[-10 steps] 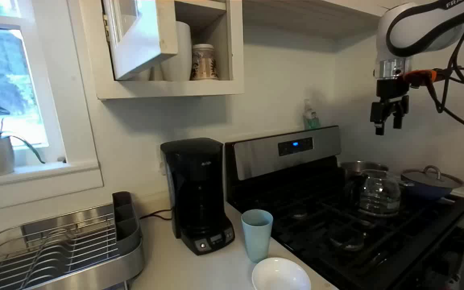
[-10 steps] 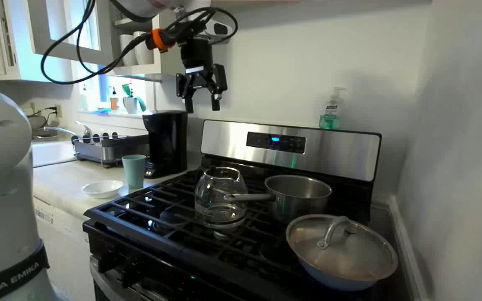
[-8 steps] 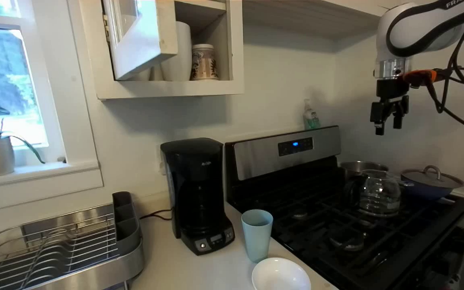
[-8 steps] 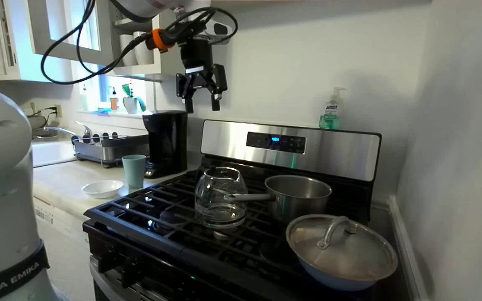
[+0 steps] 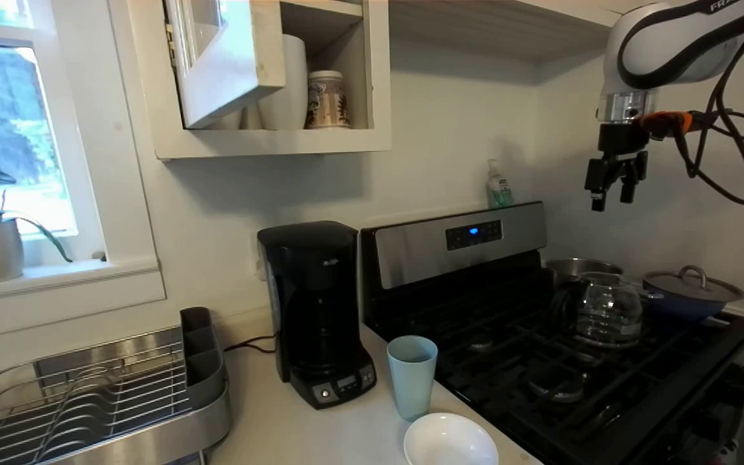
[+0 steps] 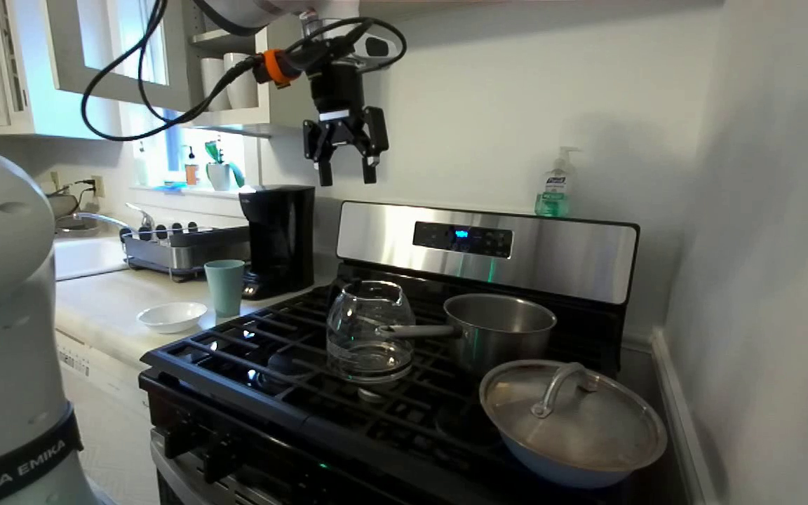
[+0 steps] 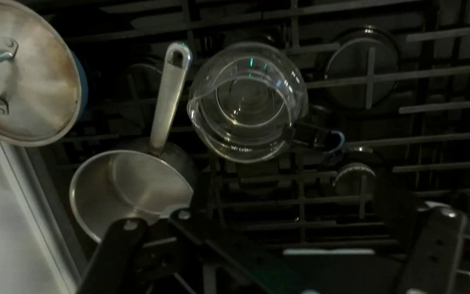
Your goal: Remove the bottle from the top of the stove
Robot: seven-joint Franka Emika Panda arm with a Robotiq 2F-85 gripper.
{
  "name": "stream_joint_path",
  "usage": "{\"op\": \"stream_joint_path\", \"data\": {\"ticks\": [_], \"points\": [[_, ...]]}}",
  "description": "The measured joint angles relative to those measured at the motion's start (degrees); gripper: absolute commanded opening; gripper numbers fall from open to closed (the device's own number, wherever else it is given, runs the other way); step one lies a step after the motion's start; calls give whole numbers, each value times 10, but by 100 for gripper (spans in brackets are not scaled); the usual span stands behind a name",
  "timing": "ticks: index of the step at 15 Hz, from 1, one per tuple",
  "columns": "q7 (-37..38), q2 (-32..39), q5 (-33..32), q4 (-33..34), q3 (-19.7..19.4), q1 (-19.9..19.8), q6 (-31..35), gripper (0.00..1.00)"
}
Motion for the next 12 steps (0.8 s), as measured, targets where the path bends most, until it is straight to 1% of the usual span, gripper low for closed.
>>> {"op": "stream_joint_path", "data": {"ticks": [3, 5, 7, 10, 12], "points": [[-27, 45, 10, 37, -30, 0, 68, 100], [-56, 88, 21, 66, -52, 0, 120, 100], [-91, 139, 46, 99, -72, 0, 177, 100], [-154, 223, 123, 155, -95, 0, 248, 100], [-202, 278, 187, 201, -102, 0, 271, 100]]}}
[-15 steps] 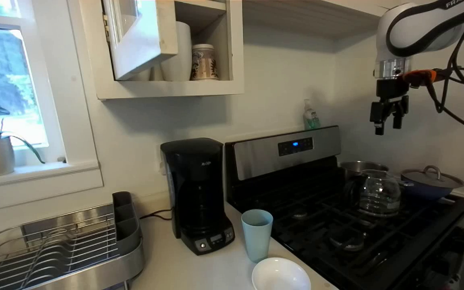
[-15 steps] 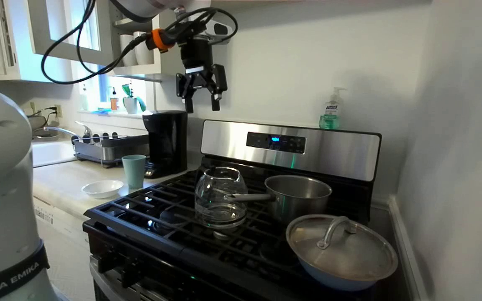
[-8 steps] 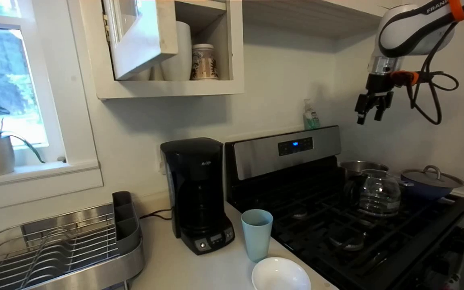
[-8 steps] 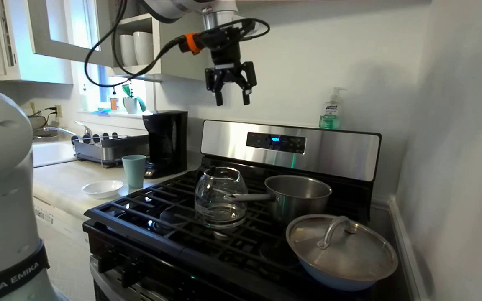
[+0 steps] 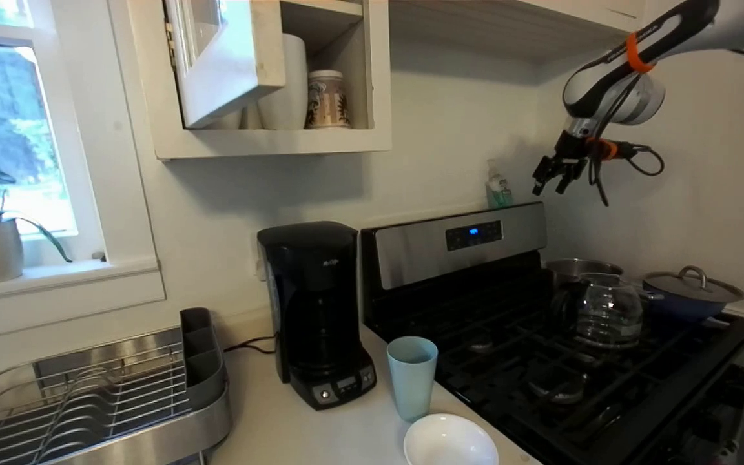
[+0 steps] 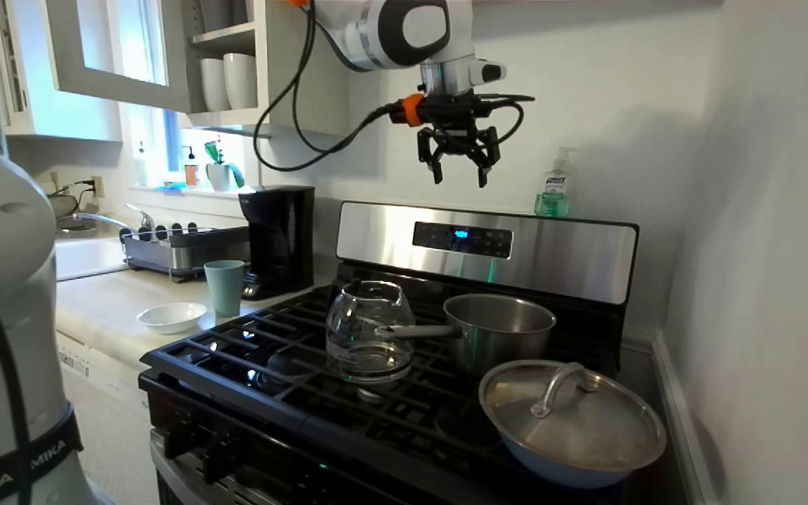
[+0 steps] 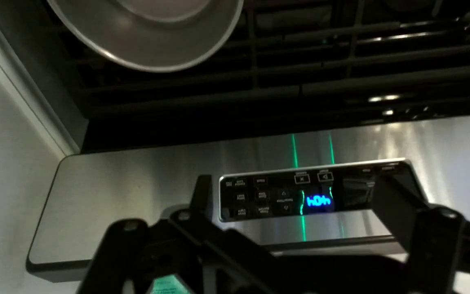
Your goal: Remove the bottle from the top of the stove
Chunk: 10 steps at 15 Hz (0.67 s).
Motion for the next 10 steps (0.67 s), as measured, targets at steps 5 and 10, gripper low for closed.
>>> {"op": "stream_joint_path", "data": {"ticks": [5, 10], "points": [[-86, 127, 102, 146, 8, -30, 9, 100], [-97, 241, 109, 281, 40, -95, 10, 100]]}}
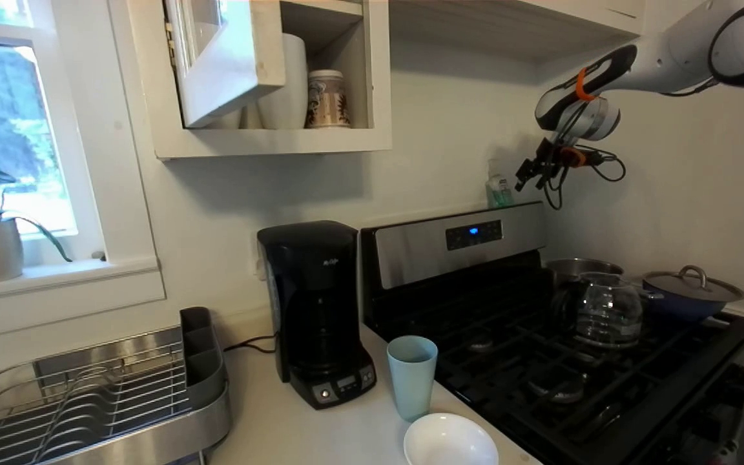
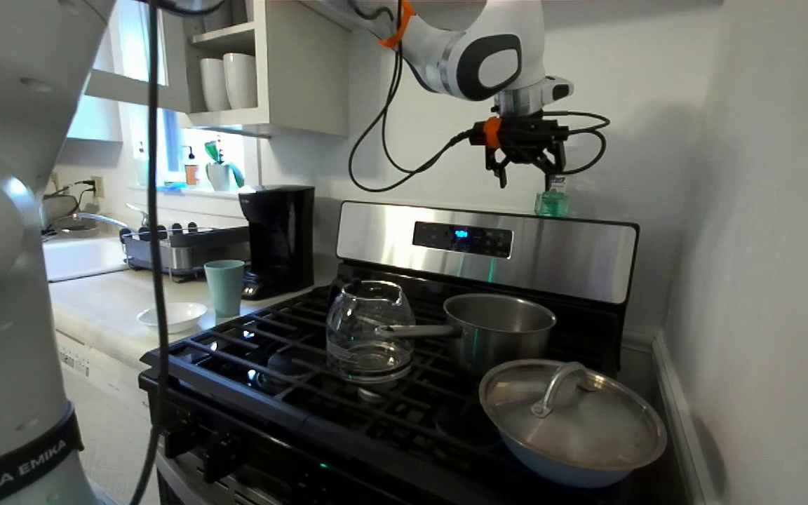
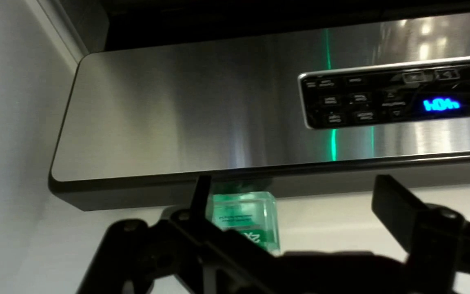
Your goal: Remove the bottle from the top of the stove
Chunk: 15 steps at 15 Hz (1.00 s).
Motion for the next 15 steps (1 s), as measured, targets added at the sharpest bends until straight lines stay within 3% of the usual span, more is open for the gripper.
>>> {"op": "stream_joint_path", "data": {"ticks": [5, 15], "points": [[0, 56, -1, 62, 13, -26, 0, 100], [1, 63, -6, 69, 41, -45, 7, 100]]}}
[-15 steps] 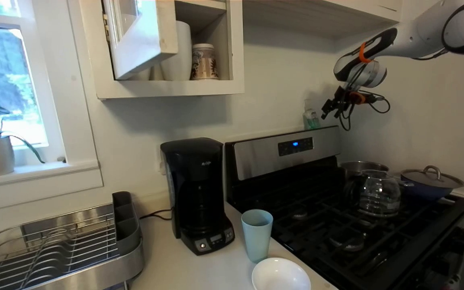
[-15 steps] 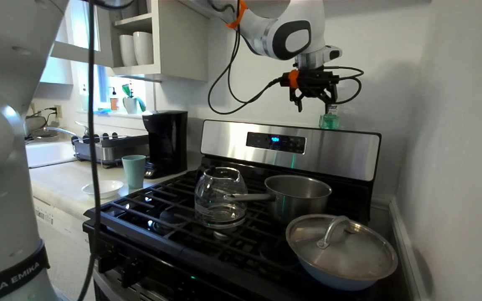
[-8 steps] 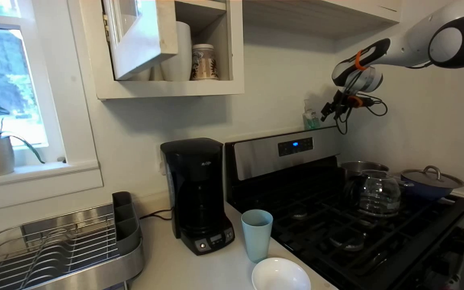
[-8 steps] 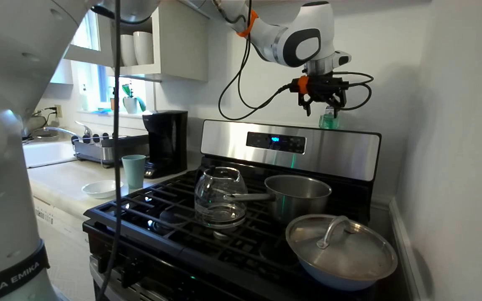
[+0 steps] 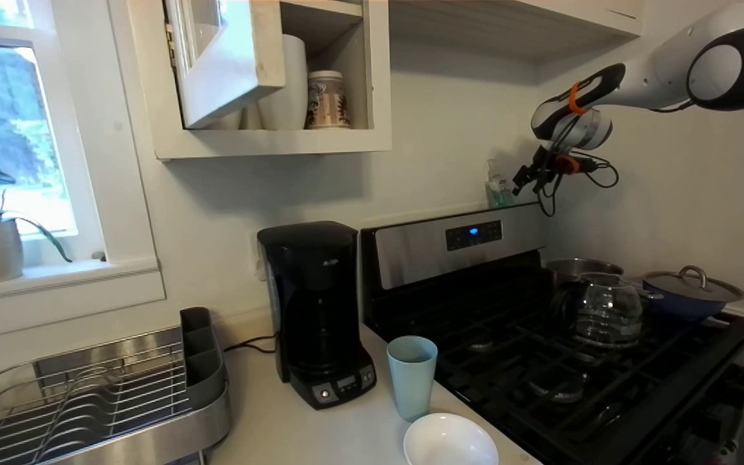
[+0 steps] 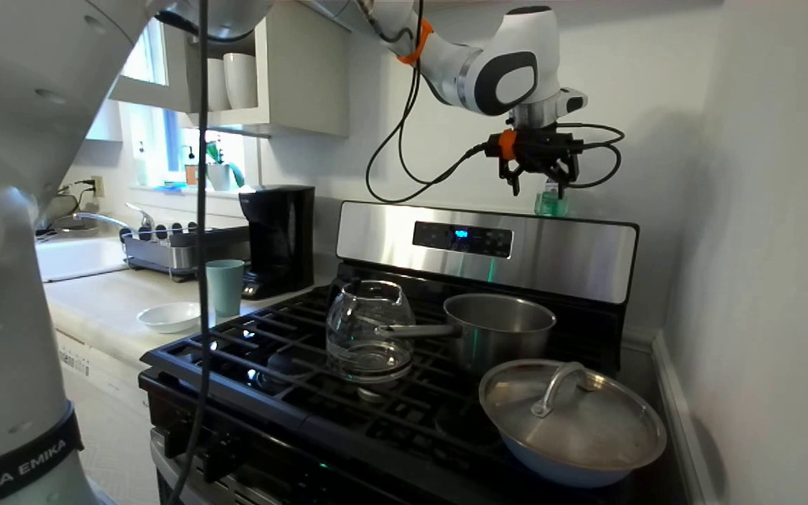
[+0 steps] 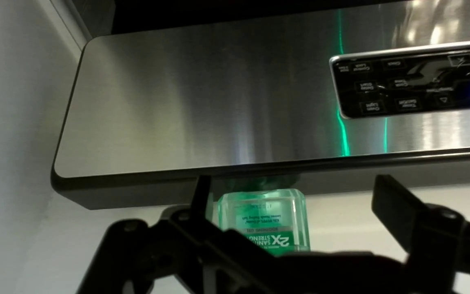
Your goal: Remove the bottle from the top of the stove
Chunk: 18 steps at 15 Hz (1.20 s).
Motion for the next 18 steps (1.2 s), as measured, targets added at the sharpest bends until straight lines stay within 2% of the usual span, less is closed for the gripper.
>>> {"op": "stream_joint_path", "data": {"ticks": [8, 18], "points": [[-1, 35, -1, 34, 27, -13, 46, 100], [-34, 92, -1, 109, 65, -42, 50, 100]]}}
